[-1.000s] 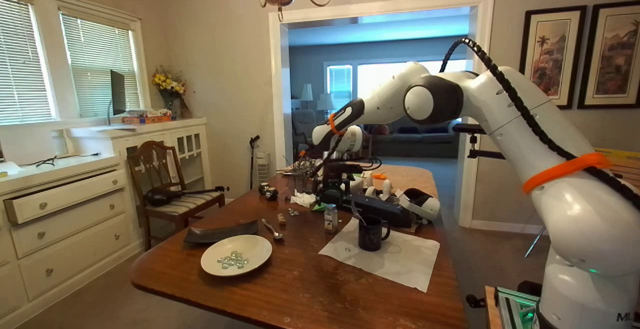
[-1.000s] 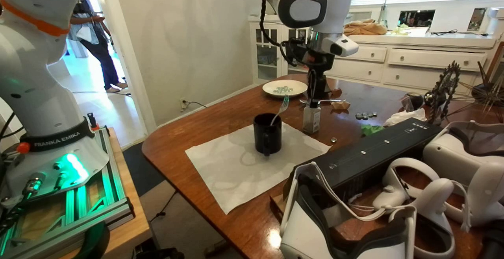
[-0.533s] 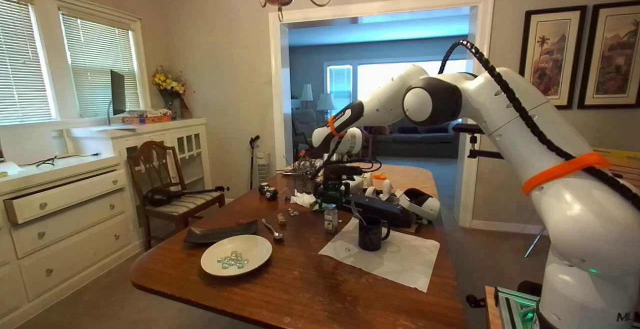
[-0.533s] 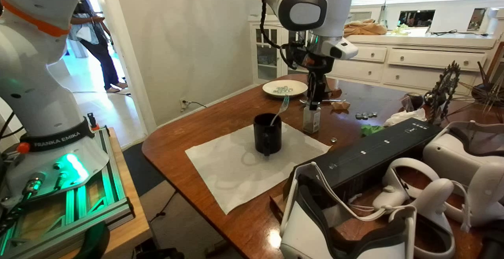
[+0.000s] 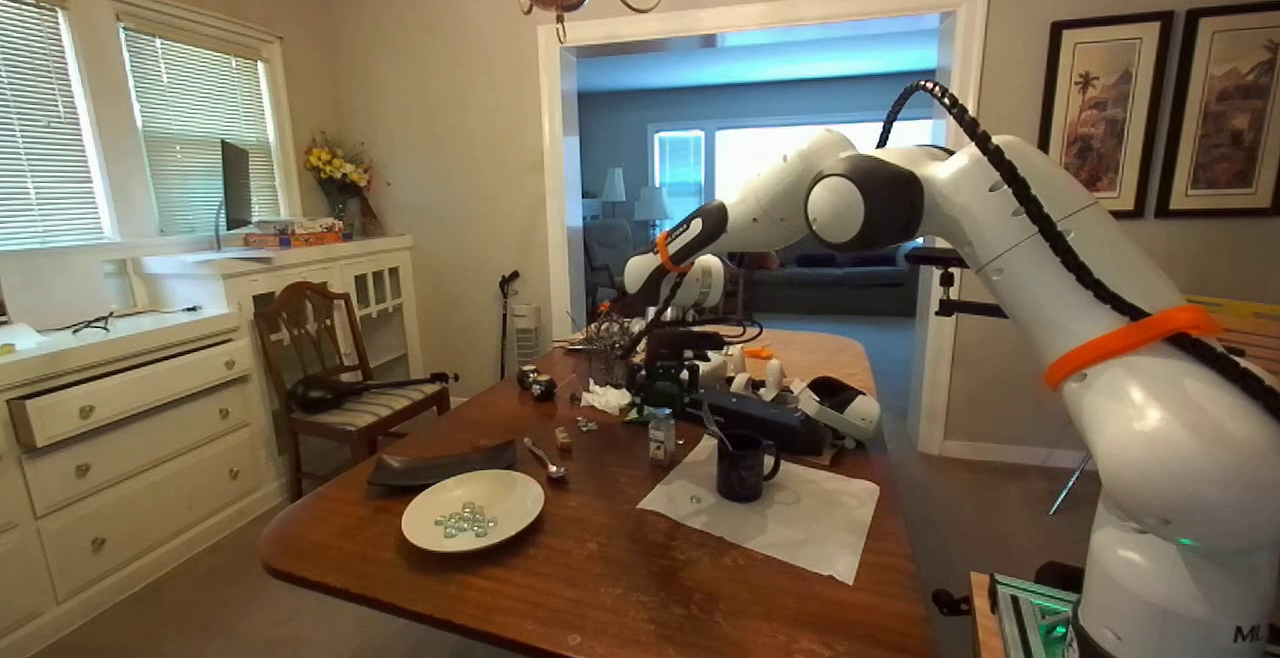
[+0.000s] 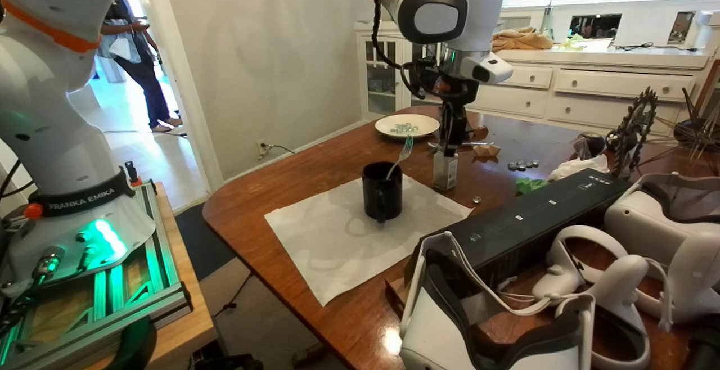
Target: Remove the lid from the bottle and put it on the table
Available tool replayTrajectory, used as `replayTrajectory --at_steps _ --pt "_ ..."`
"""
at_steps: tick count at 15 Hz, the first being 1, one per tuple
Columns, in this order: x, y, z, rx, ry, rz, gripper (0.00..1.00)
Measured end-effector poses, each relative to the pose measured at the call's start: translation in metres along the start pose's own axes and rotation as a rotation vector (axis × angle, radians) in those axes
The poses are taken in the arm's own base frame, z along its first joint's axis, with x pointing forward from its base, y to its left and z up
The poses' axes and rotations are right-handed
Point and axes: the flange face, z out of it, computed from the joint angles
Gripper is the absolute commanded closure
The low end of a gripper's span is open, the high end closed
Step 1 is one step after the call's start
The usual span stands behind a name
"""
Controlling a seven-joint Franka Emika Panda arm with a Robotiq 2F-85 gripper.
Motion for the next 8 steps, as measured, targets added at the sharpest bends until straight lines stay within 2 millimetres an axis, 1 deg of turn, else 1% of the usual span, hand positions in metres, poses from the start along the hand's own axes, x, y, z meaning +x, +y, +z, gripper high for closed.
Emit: replayTrajectory --at_steps 3,4,5,7,8 --pt "0.0008 0.0008 -0.0011 -0.003 0.004 0.001 0.28" --pt "0.0009 0.0011 -0.0012 -0.004 0.005 0.003 0.36" --pt "0.0011 0.0016 -0.0013 -0.005 0.005 0.006 0.35" --pt "0.0013 0.0021 -0.0015 -0.005 0.006 0.01 0.4" --pt "0.0013 0.0022 -0.0014 -0.005 0.006 0.013 0.39"
